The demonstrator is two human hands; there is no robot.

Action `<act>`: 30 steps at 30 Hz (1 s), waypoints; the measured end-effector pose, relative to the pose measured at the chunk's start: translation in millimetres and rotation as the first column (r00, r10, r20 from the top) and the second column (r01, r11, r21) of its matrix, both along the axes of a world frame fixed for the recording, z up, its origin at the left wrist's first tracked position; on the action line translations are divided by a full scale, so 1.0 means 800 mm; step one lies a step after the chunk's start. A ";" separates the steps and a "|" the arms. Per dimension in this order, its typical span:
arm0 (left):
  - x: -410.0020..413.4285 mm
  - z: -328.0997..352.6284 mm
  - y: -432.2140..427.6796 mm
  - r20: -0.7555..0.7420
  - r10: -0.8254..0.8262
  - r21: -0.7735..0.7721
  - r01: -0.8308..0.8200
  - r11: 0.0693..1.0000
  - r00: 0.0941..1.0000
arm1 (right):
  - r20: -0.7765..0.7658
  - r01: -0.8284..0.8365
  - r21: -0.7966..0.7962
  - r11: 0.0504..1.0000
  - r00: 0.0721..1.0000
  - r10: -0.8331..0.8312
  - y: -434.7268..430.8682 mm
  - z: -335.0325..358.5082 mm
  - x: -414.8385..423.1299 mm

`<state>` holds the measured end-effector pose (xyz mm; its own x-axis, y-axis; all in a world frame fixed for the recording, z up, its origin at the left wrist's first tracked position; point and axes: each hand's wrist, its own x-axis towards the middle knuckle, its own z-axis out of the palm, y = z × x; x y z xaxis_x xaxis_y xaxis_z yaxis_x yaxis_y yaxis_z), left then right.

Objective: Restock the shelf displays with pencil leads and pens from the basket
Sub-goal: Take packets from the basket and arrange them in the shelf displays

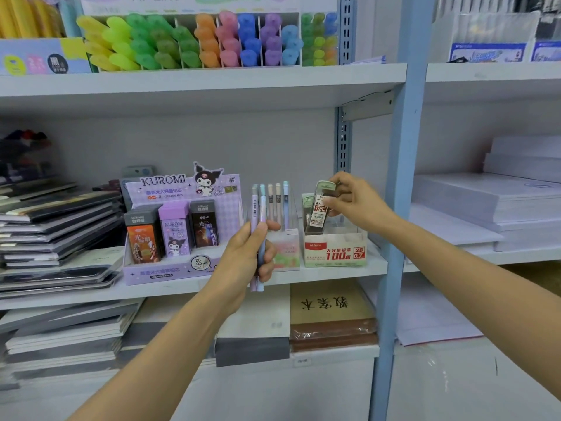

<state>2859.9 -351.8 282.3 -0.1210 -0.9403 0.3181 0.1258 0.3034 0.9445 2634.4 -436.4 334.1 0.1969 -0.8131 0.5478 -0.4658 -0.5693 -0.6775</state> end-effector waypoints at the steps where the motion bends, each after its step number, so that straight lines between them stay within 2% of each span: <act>1: 0.000 0.000 -0.001 -0.008 -0.006 0.011 0.006 1.000 1.000 | -0.013 0.005 -0.001 1.000 1.000 -0.005 -0.002 0.000 0.000; 4: 0.001 0.000 -0.002 -0.012 -0.011 0.033 0.012 0.999 1.000 | 0.039 0.006 -0.029 1.000 0.999 -0.004 -0.003 0.007 -0.008; 7: 0.000 -0.001 -0.002 0.002 -0.029 0.028 0.029 0.999 1.000 | 0.096 0.085 -0.140 0.986 0.993 -0.072 -0.004 0.018 -0.021; 10: -0.003 -0.002 -0.002 0.012 -0.032 0.021 0.032 0.999 0.999 | -0.002 0.172 -0.250 0.953 0.984 -0.179 -0.006 0.019 -0.030; 13: -0.007 -0.003 -0.002 0.024 -0.024 0.006 0.024 1.000 0.999 | -0.109 0.168 -0.201 0.965 0.975 -0.193 -0.008 0.008 -0.029; 16: -0.009 -0.005 -0.002 0.042 -0.031 -0.004 0.031 0.999 0.999 | -0.131 0.153 -0.121 0.981 0.977 -0.168 -0.011 -0.002 -0.025; 18: -0.007 -0.006 -0.002 0.052 -0.035 0.000 0.035 0.999 0.998 | -0.113 0.157 -0.122 0.980 0.979 -0.171 -0.013 -0.001 -0.024; 23: -0.002 -0.006 -0.003 0.043 -0.025 0.000 0.025 1.000 0.999 | 0.049 0.250 -0.225 0.942 0.968 -0.245 -0.018 0.014 -0.027; 27: -0.003 -0.007 -0.003 0.038 -0.036 -0.006 0.036 0.999 0.999 | -0.090 0.247 -0.165 0.955 0.960 -0.264 -0.031 0.007 -0.019; 30: -0.003 -0.009 -0.004 0.056 -0.056 -0.010 0.056 0.998 0.997 | -0.135 0.265 -0.124 0.956 0.950 -0.281 -0.043 0.003 -0.014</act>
<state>2857.3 -355.3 275.2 -0.1913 -0.9277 0.3205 0.0898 0.3087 0.9469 2623.5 -470.7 336.6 0.0611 -0.7876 0.6131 -0.7044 -0.4692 -0.5326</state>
